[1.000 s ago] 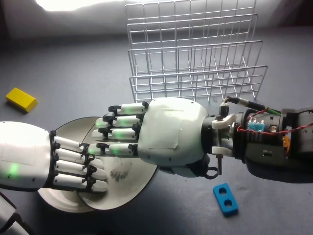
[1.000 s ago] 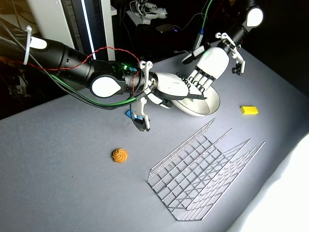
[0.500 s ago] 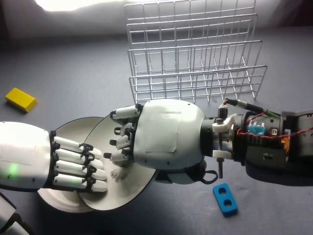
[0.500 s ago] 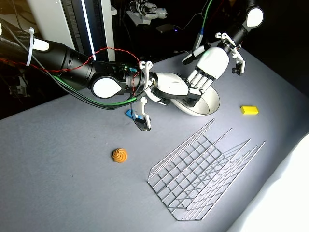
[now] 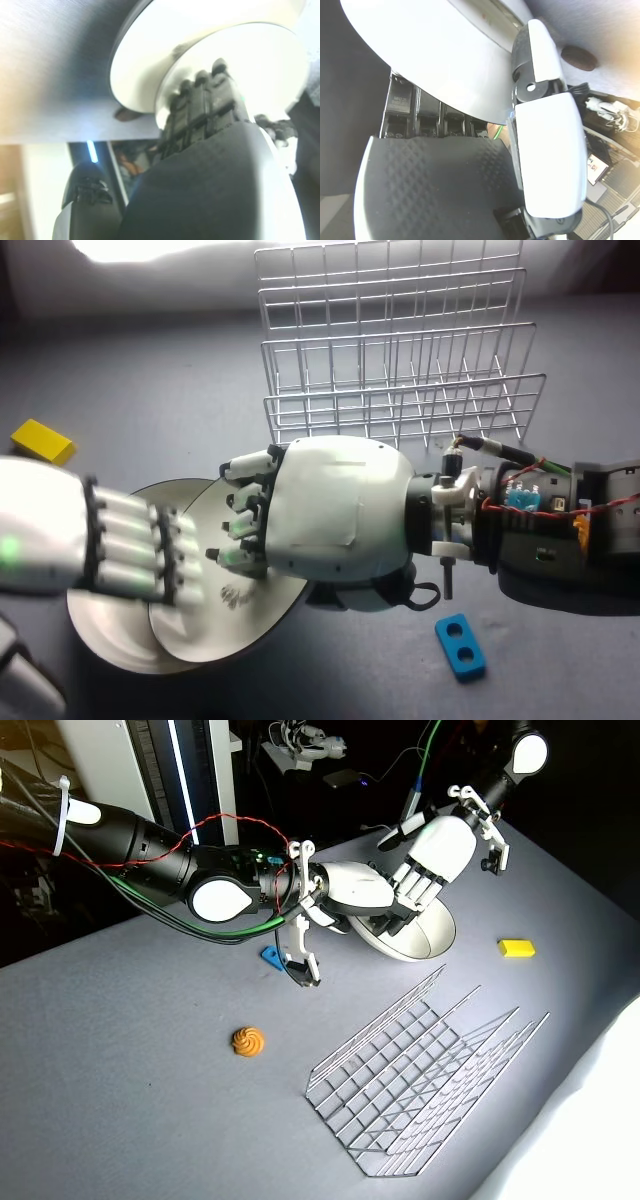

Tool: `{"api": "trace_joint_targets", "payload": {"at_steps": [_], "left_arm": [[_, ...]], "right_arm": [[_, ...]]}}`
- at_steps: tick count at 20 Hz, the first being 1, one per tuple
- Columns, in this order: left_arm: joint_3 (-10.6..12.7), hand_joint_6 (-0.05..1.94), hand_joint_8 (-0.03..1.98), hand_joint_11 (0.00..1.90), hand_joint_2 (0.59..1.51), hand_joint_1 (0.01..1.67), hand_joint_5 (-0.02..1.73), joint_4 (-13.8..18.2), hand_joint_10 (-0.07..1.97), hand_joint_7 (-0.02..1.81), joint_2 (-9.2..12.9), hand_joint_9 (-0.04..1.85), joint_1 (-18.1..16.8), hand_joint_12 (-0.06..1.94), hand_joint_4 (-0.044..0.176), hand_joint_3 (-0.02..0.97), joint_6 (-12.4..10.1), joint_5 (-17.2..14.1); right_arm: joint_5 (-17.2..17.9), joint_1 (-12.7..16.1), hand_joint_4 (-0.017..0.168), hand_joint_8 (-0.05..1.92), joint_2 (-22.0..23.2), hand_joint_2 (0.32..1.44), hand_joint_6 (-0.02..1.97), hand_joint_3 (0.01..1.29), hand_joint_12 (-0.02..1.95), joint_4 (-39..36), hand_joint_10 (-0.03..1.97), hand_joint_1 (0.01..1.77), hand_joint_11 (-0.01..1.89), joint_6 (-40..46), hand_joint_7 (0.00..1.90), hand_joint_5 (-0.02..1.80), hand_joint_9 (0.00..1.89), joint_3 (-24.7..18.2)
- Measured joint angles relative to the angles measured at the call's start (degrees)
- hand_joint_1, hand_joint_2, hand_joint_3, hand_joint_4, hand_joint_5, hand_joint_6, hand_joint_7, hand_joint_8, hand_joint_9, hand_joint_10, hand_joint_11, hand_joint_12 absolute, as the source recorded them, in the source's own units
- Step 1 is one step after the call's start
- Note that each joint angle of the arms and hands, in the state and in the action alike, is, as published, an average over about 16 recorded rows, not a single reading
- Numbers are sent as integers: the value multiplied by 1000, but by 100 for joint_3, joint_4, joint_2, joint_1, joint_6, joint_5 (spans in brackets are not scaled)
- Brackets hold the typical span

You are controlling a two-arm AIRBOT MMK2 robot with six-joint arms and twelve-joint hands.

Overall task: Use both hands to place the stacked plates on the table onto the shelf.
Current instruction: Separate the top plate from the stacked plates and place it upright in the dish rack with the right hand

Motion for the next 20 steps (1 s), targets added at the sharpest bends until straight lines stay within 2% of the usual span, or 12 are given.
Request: {"api": "trace_joint_targets", "payload": {"at_steps": [4, 9, 20], "left_arm": [[89, 5, 15, 30, 1115, 24, 52, -31, 7, 63, 160, 44, -277, 16, -2, -1, -207, -101], [259, 10, 17, 35, 1117, 24, 54, -10, 7, 67, 338, 52, -599, 16, -1, -1, -529, -218], [704, 7, 17, 43, 1118, 24, 52, 169, 6, 74, 524, 65, -877, 22, 0, -1, -1032, -450]], "right_arm": [[-37, 73, -2, 1331, 39, 1097, 985, 13, 1784, 11, 1567, 1078, 344, -4, 743, 619, 644, -23], [-87, 207, 1, 1571, 180, 1101, 1043, 13, 1797, 24, 1576, 1106, 332, -68, 759, 642, 625, -163], [-74, 445, 4, 1522, 787, 1119, 1102, 13, 1817, 137, 1545, 1156, 276, -503, 793, 730, 619, -847]]}}
